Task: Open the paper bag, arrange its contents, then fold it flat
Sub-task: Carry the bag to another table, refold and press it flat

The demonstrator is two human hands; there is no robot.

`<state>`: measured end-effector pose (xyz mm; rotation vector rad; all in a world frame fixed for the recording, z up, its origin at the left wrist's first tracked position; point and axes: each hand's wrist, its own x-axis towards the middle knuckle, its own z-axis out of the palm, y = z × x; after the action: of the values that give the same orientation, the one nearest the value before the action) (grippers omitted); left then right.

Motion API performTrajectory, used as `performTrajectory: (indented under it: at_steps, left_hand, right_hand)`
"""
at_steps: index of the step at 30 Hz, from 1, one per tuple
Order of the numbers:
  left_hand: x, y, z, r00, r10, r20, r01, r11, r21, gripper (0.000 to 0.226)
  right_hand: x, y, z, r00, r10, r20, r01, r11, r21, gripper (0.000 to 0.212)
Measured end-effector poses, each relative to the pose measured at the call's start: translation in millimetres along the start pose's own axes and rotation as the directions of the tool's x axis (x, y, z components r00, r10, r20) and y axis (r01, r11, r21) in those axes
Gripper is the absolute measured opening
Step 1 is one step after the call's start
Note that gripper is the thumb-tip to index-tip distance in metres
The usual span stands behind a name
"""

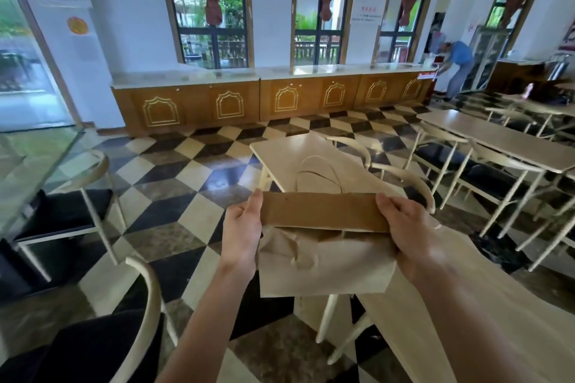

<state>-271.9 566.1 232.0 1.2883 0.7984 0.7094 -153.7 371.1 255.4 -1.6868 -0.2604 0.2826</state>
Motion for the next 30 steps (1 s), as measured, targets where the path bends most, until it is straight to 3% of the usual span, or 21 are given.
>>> performTrajectory:
  at_steps: [12, 16, 22, 30]
  left_hand:
    - [128, -5, -6, 1.0, 0.002, -0.025, -0.001, 0.998, 0.069, 0.034]
    - [191, -2, 12, 1.0, -0.003, -0.006, 0.003, 0.994, 0.107, 0.042]
    - [299, 9, 53, 1.0, 0.02, 0.005, -0.021, 0.985, 0.169, 0.033]
    - [418, 11, 89, 1.0, 0.002, -0.003, -0.001, 0.981, 0.196, 0.031]
  right_hand:
    - [109, 8, 85, 0.999, -0.029, 0.039, 0.03, 0.999, -0.034, 0.039]
    - [173, 11, 108, 0.998, -0.015, 0.055, 0.015, 1.0, -0.004, 0.04]
    - [282, 8, 141, 0.999, 0.023, 0.03, -0.024, 0.999, 0.029, 0.037]
    - [397, 5, 182, 0.998, 0.038, 0.042, -0.037, 0.999, -0.038, 0.037]
